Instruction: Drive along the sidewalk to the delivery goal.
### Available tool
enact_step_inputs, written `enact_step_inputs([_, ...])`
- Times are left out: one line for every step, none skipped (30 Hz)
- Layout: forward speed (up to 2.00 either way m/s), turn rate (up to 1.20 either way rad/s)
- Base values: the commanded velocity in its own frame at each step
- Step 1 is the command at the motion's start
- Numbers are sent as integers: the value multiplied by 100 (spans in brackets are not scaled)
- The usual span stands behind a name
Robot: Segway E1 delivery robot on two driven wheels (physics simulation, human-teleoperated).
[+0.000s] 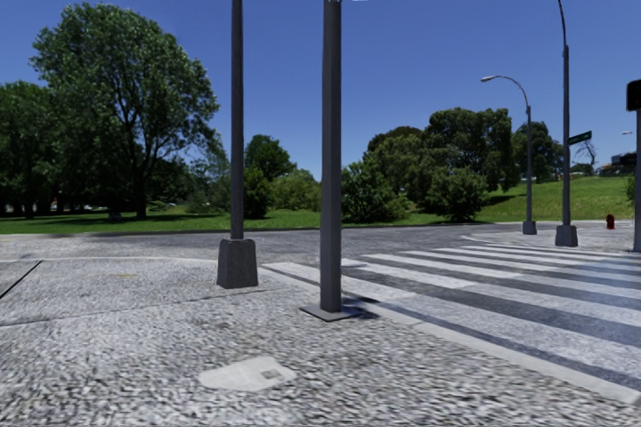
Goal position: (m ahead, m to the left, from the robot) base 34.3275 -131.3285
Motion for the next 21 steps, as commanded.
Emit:
enact_step_inputs([200,-78])
enact_step_inputs([200,-78])
enact_step_inputs([200,-78])
enact_step_inputs([200,-78])
enact_step_inputs([200,-78])
enact_step_inputs([200,-78])
enact_step_inputs([200,-78])
enact_step_inputs([200,-78])
enact_step_inputs([200,-78])
enact_step_inputs([200,-78])
enact_step_inputs([200,-78])
enact_step_inputs([200,-78])
enact_step_inputs([200,-78])
enact_step_inputs([200,-78])
enact_step_inputs([200,-78])
enact_step_inputs([200,-78])
enact_step_inputs([200,-78])
enact_step_inputs([200,-78])
enact_step_inputs([200,-78])
enact_step_inputs([200,-78])
enact_step_inputs([200,-78])
